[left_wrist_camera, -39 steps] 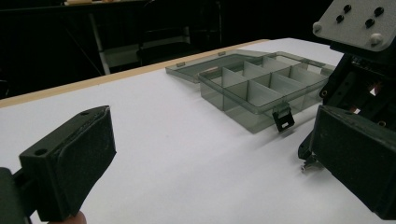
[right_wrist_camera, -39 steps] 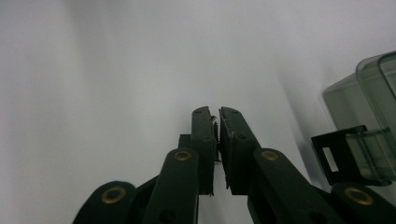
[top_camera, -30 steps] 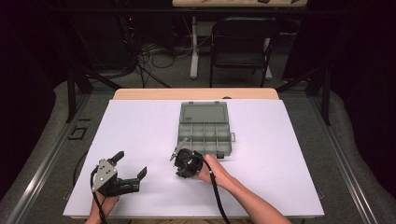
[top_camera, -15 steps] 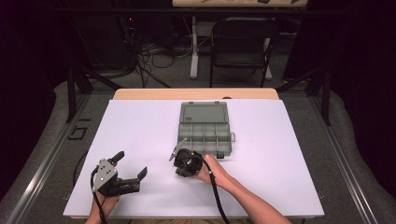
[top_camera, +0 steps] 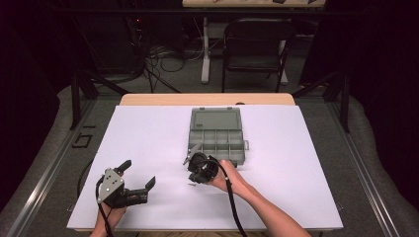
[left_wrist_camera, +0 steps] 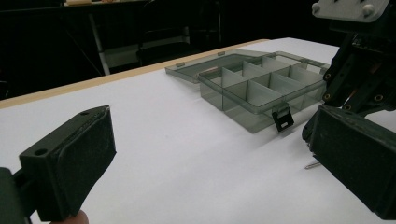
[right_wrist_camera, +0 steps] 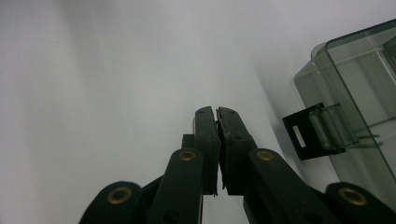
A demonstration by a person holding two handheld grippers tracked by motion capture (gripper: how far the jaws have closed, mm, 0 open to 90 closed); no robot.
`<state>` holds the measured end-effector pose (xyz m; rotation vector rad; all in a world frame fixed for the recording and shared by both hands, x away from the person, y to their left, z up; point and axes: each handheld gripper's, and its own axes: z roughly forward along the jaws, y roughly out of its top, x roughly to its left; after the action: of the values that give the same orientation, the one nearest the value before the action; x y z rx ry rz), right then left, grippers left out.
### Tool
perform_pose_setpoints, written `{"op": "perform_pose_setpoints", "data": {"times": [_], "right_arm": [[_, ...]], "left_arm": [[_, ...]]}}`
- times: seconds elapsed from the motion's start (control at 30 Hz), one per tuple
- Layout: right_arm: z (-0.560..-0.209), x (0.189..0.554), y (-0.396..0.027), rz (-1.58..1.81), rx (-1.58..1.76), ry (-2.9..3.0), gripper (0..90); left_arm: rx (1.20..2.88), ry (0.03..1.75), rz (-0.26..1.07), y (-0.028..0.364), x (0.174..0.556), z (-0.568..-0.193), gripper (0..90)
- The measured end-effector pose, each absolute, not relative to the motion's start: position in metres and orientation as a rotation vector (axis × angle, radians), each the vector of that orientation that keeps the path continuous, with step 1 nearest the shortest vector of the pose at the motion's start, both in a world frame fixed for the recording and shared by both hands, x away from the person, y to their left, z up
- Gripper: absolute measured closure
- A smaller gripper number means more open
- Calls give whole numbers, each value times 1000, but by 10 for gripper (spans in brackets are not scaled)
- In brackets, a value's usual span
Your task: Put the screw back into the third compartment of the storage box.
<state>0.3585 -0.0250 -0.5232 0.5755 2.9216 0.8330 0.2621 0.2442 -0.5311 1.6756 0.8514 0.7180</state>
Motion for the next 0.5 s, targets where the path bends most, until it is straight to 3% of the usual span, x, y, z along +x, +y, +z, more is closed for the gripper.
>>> {"op": "perform_pose_setpoints", "data": {"times": [0.5], "right_arm": [[-507,358,-45,846,623,2906,876]], "left_arm": [[1677,851,719,246,262,-531,1]]}}
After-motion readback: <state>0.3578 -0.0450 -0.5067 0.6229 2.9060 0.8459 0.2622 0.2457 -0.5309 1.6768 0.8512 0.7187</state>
